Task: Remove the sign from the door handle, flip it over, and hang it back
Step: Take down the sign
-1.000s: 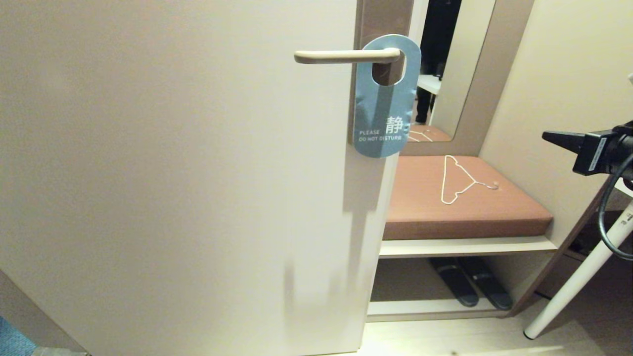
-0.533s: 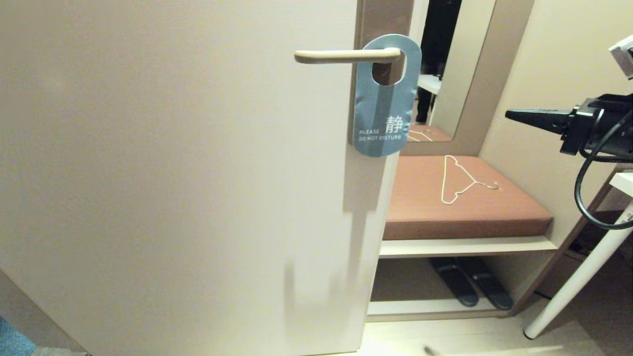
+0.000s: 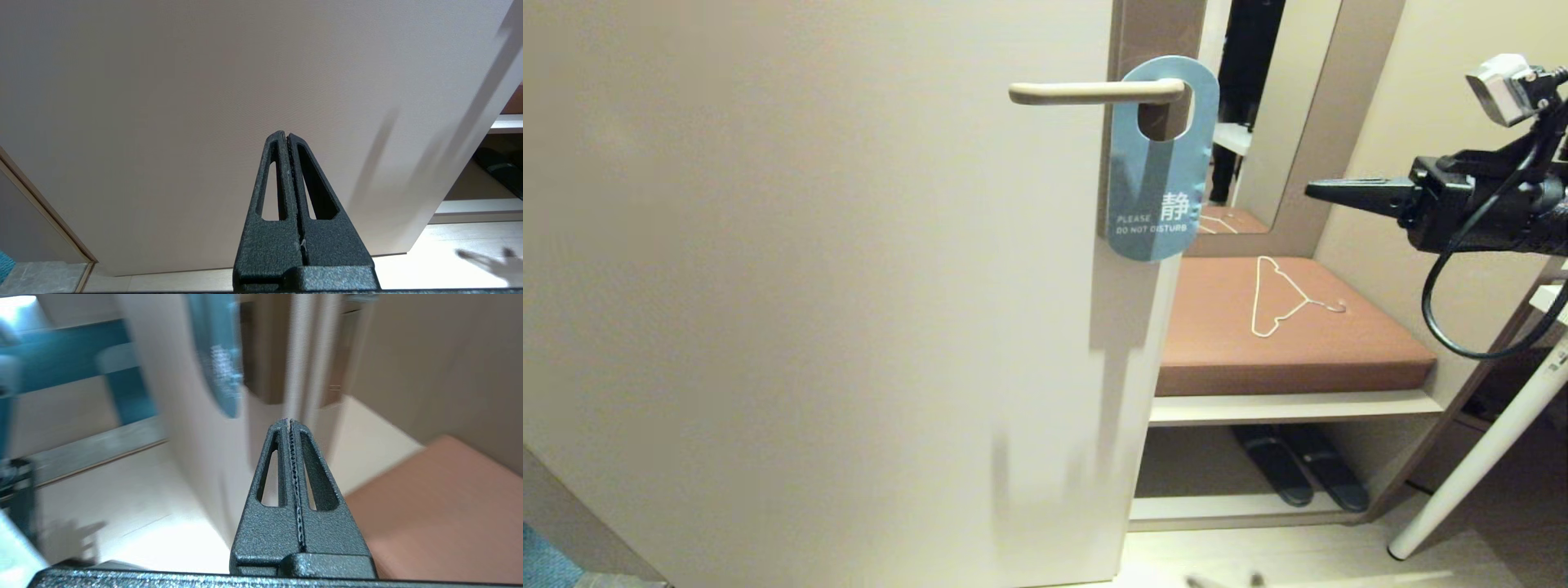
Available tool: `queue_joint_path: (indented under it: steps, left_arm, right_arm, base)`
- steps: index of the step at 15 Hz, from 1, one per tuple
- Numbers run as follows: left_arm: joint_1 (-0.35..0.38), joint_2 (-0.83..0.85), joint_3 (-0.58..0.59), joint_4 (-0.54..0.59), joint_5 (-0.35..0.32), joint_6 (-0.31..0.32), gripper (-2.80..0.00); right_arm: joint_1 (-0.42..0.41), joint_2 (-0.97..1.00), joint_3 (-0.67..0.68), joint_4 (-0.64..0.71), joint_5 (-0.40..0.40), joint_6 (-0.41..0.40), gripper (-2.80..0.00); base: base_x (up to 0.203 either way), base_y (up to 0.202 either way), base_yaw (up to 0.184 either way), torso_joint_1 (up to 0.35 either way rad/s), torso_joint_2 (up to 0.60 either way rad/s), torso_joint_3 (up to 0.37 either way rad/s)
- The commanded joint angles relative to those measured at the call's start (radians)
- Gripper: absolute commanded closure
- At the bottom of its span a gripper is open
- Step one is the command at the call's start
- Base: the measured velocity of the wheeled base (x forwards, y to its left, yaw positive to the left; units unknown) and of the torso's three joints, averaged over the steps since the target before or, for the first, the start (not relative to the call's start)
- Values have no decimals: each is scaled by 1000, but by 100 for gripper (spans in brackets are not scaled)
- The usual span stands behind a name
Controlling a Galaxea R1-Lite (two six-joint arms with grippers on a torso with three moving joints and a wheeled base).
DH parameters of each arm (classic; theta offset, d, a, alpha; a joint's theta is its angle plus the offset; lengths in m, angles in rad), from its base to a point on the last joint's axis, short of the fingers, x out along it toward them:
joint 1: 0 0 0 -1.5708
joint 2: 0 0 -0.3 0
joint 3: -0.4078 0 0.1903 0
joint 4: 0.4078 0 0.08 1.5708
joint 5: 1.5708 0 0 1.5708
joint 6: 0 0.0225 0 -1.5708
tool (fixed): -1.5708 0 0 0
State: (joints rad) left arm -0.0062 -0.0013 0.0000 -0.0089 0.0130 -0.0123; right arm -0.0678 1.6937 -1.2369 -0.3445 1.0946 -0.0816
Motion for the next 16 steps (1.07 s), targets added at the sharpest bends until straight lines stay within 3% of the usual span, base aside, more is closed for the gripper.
queue_joint_path:
  steps: [1,9,16]
  left_arm:
    - [0,1,0,0,1,0,0]
    - [0,1,0,0,1,0,0]
    - [0,1,0,0,1,-1,0]
  right_arm:
    - [28,29,-7,-2,11,0,0]
    - [98,151,-148,1,87,3,0]
    - [97,230,-234,5,233,51,0]
  base:
    - [0,0,0,0,0,0]
    - [0,0,0,0,0,0]
    - [0,0,0,0,0,0]
